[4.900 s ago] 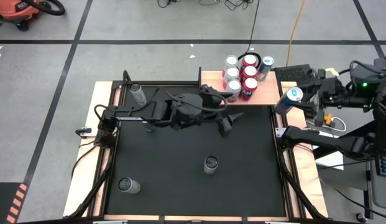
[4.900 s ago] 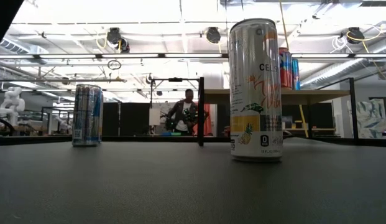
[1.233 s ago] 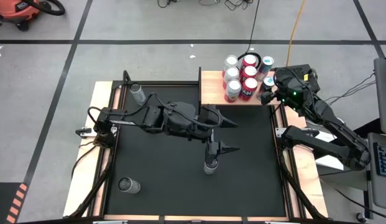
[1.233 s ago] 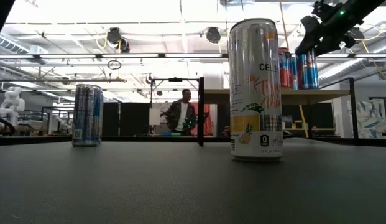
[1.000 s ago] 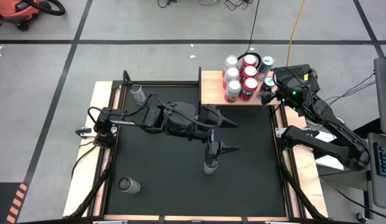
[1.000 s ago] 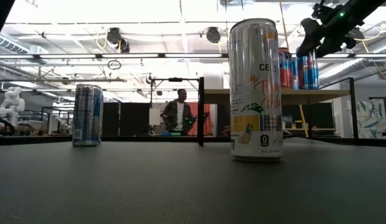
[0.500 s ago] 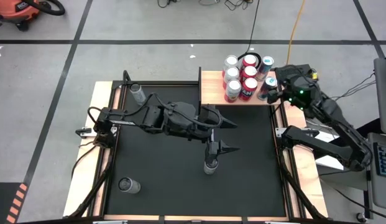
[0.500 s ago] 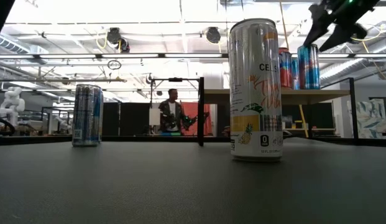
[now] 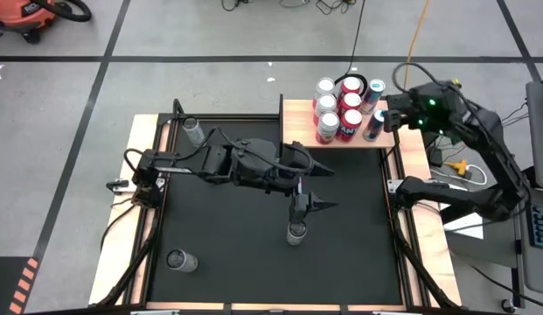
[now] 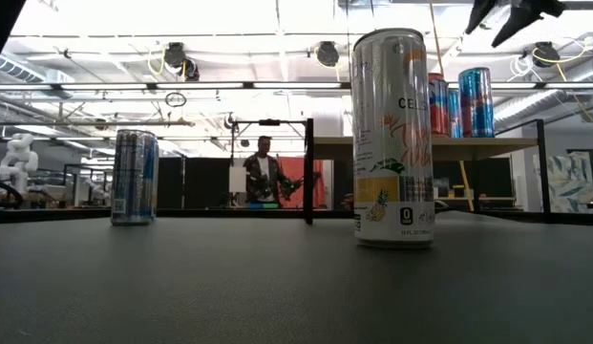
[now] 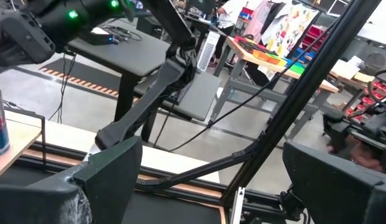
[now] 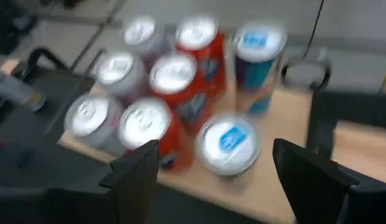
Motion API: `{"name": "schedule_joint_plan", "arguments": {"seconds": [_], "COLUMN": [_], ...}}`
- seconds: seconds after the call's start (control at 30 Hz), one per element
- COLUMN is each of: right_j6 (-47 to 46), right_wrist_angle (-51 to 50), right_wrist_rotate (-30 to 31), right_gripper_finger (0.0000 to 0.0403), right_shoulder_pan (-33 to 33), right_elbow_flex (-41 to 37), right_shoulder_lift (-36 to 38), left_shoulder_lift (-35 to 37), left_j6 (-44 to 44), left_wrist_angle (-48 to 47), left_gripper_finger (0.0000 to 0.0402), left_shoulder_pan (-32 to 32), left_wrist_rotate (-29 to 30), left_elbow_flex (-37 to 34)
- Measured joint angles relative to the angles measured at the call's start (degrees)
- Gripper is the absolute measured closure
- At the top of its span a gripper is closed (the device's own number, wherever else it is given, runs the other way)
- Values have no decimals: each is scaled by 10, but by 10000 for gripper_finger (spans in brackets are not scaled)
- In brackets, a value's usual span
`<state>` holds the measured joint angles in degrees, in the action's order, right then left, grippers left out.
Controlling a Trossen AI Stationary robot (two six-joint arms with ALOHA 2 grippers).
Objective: Place canned beverage on shelf
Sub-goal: Put the bottom blue soda can on the shelf aligned with the other blue soda can
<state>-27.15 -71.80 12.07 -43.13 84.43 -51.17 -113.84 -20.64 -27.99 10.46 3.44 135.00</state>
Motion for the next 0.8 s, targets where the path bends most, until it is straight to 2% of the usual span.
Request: {"name": "schedule_joint_plan", "arguments": {"seconds": [0.17, 0.37, 0.57, 0.8], "right_j6": [-112, -127, -136, -136], "right_wrist_angle": [-104, -181, -183, -183], "right_wrist_rotate": [-31, -27, -28, 29], "right_gripper_finger": [110, 106, 87, 66], "right_shoulder_pan": [1, 1, 1, 1], "right_elbow_flex": [93, 175, 177, 174], "right_shoulder_lift": [-88, -168, -197, -209], "left_shoulder_lift": [2, 7, 16, 23], "left_j6": [0, 5, 19, 45], "left_wrist_angle": [-1, 0, -6, -27], "left_gripper_finger": [11, 11, 11, 11], "left_shoulder_pan": [-3, -3, -3, -3], "left_wrist_rotate": [0, 1, 4, 13], "left_elbow_flex": [0, 0, 0, 0]}}
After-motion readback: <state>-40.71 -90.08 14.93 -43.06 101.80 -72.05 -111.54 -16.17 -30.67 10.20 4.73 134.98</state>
